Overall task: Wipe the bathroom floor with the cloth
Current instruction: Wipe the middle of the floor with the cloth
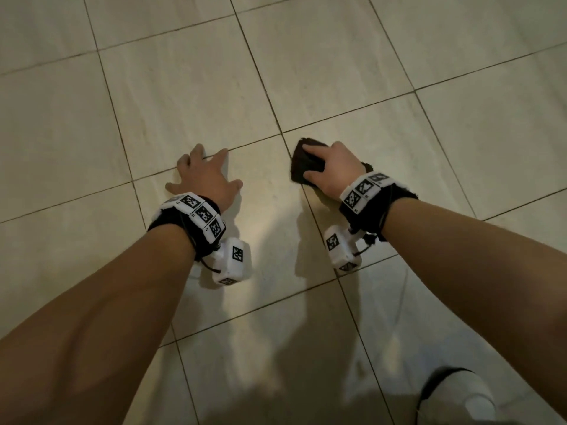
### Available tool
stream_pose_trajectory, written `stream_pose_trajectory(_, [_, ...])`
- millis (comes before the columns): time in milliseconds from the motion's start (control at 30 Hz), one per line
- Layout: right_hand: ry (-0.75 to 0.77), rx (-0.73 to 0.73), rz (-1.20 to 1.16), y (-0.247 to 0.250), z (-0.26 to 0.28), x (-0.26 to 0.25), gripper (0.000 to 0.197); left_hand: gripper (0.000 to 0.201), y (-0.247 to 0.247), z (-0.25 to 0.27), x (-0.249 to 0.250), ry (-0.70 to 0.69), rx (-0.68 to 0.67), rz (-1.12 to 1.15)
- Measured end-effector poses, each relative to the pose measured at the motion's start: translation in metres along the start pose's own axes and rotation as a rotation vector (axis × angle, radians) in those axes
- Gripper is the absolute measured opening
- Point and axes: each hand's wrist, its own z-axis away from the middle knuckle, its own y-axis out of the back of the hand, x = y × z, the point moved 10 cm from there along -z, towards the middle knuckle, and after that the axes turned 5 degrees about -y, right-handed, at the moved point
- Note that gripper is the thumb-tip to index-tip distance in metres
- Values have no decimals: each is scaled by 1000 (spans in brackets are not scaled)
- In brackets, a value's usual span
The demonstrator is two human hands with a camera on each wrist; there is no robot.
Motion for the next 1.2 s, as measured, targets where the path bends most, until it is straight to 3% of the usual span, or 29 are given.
stream_pose_trajectory(167, [-4, -50, 19, -13, 32, 29, 63, 70, -3, 6, -1, -7, -25, 0])
stream_pose_trajectory(433, [-18, 30, 70, -20, 41, 30, 56, 72, -2, 4, 1, 9, -20, -13])
stream_pose_trajectory(800, [5, 92, 113, 13, -16, 24, 55, 63, 4, 0, 12, 58, 72, -19])
stream_pose_trajectory(1200, [-289, 320, -131, 112, -86, 144, 59, 65, 0, 1, 4, 54, 79, -44])
